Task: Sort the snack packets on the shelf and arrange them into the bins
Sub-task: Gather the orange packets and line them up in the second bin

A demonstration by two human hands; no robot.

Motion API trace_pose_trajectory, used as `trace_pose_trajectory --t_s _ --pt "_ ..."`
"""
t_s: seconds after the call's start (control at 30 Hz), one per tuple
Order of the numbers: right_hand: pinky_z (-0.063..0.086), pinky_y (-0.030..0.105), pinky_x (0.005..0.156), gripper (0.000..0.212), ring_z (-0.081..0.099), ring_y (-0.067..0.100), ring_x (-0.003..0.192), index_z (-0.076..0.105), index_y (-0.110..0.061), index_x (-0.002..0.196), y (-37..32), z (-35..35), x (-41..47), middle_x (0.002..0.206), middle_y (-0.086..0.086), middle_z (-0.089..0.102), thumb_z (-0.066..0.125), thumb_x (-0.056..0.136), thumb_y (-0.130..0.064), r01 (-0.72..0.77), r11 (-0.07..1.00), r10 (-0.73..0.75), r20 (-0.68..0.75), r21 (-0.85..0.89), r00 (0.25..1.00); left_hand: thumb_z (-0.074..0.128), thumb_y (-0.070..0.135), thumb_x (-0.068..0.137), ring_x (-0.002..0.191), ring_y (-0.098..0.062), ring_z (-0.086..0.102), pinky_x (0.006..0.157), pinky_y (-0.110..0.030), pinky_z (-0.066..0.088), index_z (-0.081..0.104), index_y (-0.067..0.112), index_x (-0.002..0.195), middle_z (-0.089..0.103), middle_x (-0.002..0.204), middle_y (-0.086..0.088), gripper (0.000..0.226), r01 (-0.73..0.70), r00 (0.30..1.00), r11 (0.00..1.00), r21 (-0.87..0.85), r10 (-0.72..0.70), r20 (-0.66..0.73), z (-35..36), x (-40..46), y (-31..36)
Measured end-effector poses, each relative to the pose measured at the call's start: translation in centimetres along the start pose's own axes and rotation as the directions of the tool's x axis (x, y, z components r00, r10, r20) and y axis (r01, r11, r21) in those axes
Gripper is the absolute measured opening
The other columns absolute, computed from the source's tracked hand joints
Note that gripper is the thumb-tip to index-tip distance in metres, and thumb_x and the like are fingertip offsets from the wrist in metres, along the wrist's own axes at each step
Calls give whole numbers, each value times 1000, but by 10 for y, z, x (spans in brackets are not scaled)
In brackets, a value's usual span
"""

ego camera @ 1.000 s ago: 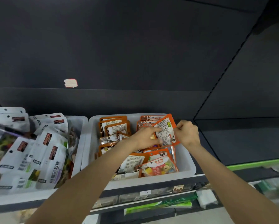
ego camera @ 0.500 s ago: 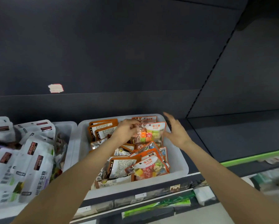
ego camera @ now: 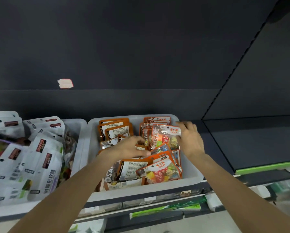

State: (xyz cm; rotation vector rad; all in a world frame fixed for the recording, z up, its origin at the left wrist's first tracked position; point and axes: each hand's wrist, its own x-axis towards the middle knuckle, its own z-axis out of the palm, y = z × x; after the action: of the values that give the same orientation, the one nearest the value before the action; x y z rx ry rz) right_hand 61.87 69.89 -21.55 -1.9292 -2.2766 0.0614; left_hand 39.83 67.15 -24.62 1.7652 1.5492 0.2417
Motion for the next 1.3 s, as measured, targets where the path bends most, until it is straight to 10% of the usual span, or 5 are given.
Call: trace_pose_trajectory --t_s 0.3,0.6,0.83,1.07,1.3 --pt "42 33 97 70 48 13 122 50 -33 133 -36 1 -12 134 -10 51 51 76 -74 192 929 -342 535 316 772 48 82 68 142 -19 23 114 -43 25 29 36 146 24 155 8 93 -13 978 963 269 -44 206 -15 -20 -9" --pt "45 31 87 48 54 14 113 52 -31 128 -7 -7 -29 129 -6 56 57 87 -54 231 972 -219 508 40 833 60 51 85 137 -24 32 111 -51 27 34 35 143 37 150 1 65 22 1000 832 554 -17 -15 -4 -38 -12" --pt "31 44 111 88 33 22 137 25 -35 146 -26 -8 -38 151 -5 33 51 73 -77 325 936 -349 496 138 795 54 46 92 131 -26 40 109 -49 30 34 35 141 43 143 -2 55 230 970 808 542 -145 -195 -8 -67 -13" --pt "44 36 95 30 60 20 104 61 -26 113 -10 3 -40 114 0 63 53 92 -46 310 948 -265 358 -76 895 58 37 91 131 -25 41 108 -46 29 41 25 135 46 140 -3 48 398 911 781 481 -275 -306 -6 -79 -13" --pt "35 42 108 63 29 24 140 19 -38 147 -34 2 -44 156 -3 21 52 96 -26 448 891 -382 410 -74 828 53 -9 85 147 -24 -3 118 -44 8 18 33 149 4 160 3 84 -109 994 695 711 99 55 10 -48 15"
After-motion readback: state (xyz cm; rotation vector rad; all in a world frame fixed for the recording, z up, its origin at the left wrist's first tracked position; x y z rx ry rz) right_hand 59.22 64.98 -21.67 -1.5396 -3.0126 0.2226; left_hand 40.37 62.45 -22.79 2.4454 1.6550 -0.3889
